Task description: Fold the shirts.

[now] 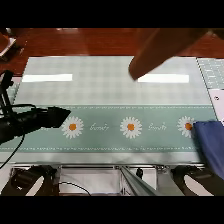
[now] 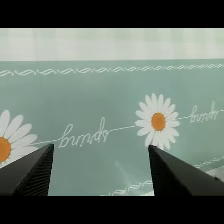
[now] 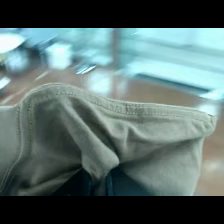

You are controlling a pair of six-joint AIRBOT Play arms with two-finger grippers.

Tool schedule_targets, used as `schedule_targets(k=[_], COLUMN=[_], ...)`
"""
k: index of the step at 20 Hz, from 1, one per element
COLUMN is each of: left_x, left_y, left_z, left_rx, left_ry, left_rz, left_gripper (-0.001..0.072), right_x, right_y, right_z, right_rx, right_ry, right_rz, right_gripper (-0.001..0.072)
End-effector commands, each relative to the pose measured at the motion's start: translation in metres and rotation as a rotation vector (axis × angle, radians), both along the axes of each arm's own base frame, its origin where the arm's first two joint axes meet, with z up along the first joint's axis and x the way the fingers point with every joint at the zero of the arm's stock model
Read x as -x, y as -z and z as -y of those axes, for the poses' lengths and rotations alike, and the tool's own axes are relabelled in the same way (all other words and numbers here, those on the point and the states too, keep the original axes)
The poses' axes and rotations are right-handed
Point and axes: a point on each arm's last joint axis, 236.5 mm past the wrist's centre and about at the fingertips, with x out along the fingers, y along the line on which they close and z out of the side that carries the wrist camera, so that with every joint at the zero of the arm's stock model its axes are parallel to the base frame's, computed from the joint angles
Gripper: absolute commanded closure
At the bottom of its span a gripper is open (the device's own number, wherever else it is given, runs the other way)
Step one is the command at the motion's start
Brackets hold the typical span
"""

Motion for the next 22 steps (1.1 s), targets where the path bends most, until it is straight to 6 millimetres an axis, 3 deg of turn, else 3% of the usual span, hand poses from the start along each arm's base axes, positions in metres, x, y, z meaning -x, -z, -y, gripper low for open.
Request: schedule_targets(k=[1,4,9,11,13,14,15,16,18,19,21,22], left_x=[0.006,0.001,-0.001,-0.002,-0.004,-0.004,-0.004,-0.002,0.0,0.002,0.013,0.023], left_y=[-0.002,-0.008,-0.011,-0.012,-0.012,-0.009,-0.003,0.007,0.028,0.039,0.054,0.062], left_z=[0.002,0.003,0.005,0.005,0.005,0.005,0.004,0.004,0.0,-0.004,-0.011,-0.013], left_rx=[0.035,0.059,0.074,0.076,0.079,0.079,0.076,0.07,0.042,0.011,-0.048,-0.072], left_ry=[-0.009,-0.023,-0.024,-0.027,-0.032,-0.034,-0.036,-0.036,-0.04,-0.042,-0.024,-0.008], left_rz=[0.024,0.043,0.054,0.06,0.066,0.062,0.049,0.03,-0.011,-0.027,-0.083,-0.127], left_gripper=[0.0008,0.0007,0.0007,0.0007,0.0007,0.0007,0.0007,0.0006,0.0006,0.0007,0.0007,0.0007], right_x=[0.05,0.058,0.066,0.073,0.081,0.084,0.086,0.09,0.083,0.072,0.037,0.017], right_y=[0.049,0.138,0.319,0.376,0.413,0.425,0.432,0.432,0.414,0.397,0.358,0.342], right_z=[-0.057,-0.11,-0.178,-0.2,-0.223,-0.235,-0.246,-0.257,-0.252,-0.236,-0.174,-0.125], right_rx=[0.079,0.097,-0.004,-0.058,-0.077,-0.107,-0.145,-0.174,-0.163,-0.152,-0.126,-0.119], right_ry=[-0.213,-0.337,-0.323,-0.307,-0.317,-0.325,-0.339,-0.381,-0.441,-0.448,-0.372,-0.272], right_rz=[-0.179,-0.421,-0.768,-0.891,-1.007,-1.05,-1.087,-1.114,-1.104,-1.089,-1.013,-0.953], right_gripper=[0.0689,0.0689,0.0689,0.0689,0.0688,0.0664,0.0425,0.0104,0.0085,0.0085,0.0087,0.0087])
